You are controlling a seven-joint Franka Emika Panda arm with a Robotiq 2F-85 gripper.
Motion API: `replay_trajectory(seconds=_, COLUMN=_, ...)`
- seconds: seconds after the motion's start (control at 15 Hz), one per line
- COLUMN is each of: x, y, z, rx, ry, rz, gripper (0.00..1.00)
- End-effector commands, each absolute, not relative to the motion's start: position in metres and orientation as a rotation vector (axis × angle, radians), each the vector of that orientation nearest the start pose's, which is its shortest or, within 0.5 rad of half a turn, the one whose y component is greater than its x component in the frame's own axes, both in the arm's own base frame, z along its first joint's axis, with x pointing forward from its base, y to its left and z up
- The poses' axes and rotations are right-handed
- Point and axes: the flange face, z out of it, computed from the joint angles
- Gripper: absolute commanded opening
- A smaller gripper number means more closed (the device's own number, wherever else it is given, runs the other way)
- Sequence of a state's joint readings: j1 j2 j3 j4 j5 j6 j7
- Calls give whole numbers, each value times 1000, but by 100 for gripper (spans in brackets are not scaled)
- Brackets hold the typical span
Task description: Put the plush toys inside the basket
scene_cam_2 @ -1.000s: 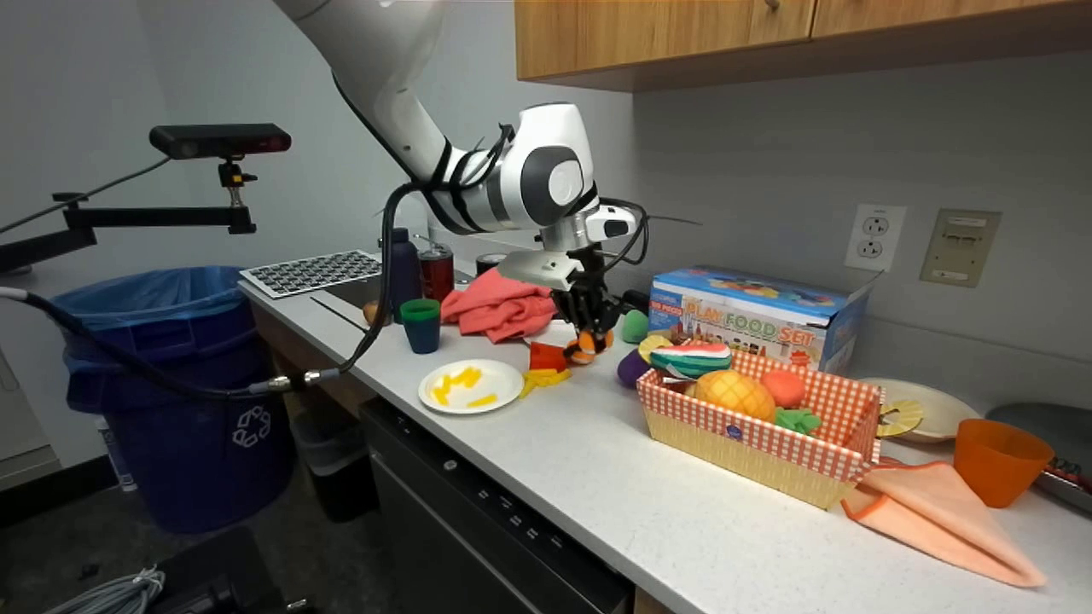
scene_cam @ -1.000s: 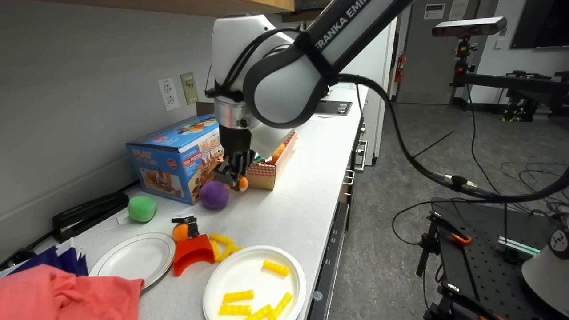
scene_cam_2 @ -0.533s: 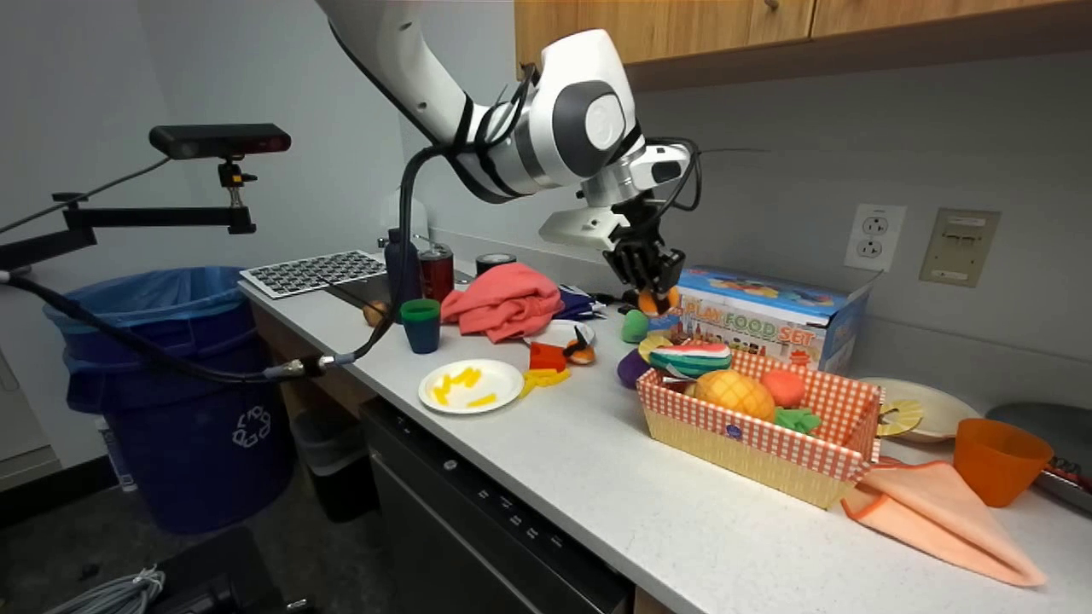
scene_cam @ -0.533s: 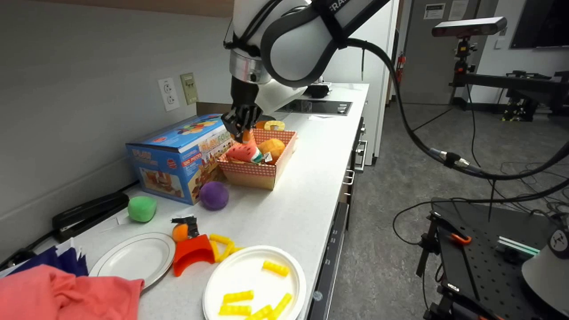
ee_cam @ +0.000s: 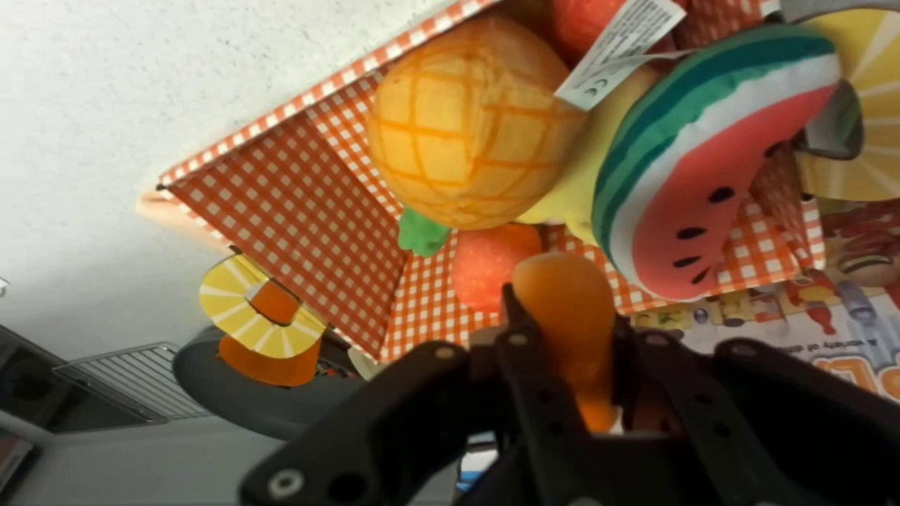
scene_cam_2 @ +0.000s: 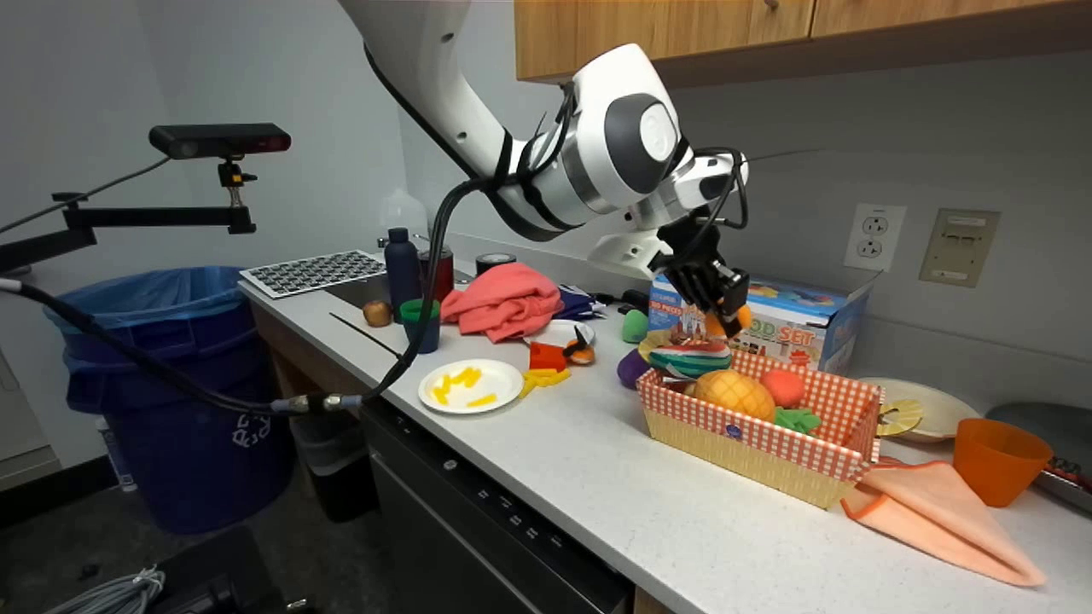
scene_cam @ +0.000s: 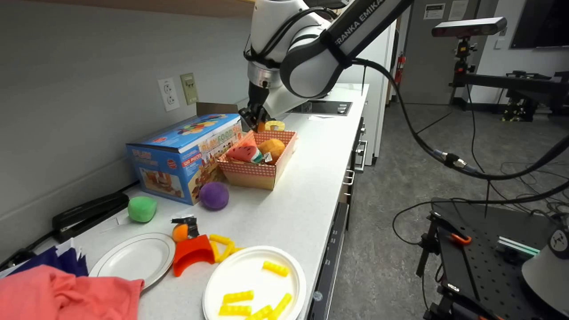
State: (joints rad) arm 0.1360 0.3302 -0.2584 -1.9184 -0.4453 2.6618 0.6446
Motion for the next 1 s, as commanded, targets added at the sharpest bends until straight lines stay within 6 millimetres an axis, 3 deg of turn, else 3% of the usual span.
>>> replay_trajectory(seconds=0.0, x=654, y=-60, z=356, rx=-3225, ry=715, rz=-842, gripper=47)
replay_trajectory(seconds=0.47, x=655, y=-57, z=347, rx=-3216, ry=771, rz=-841, gripper=98)
replay_trajectory(seconds=0.67, x=653, y=-47, z=353, rx=-3208, ry=737, rz=-859, gripper=100)
replay_trajectory(seconds=0.93, x=654, y=-9, z=363, rx=-3207, ry=563, rz=-871, gripper=100)
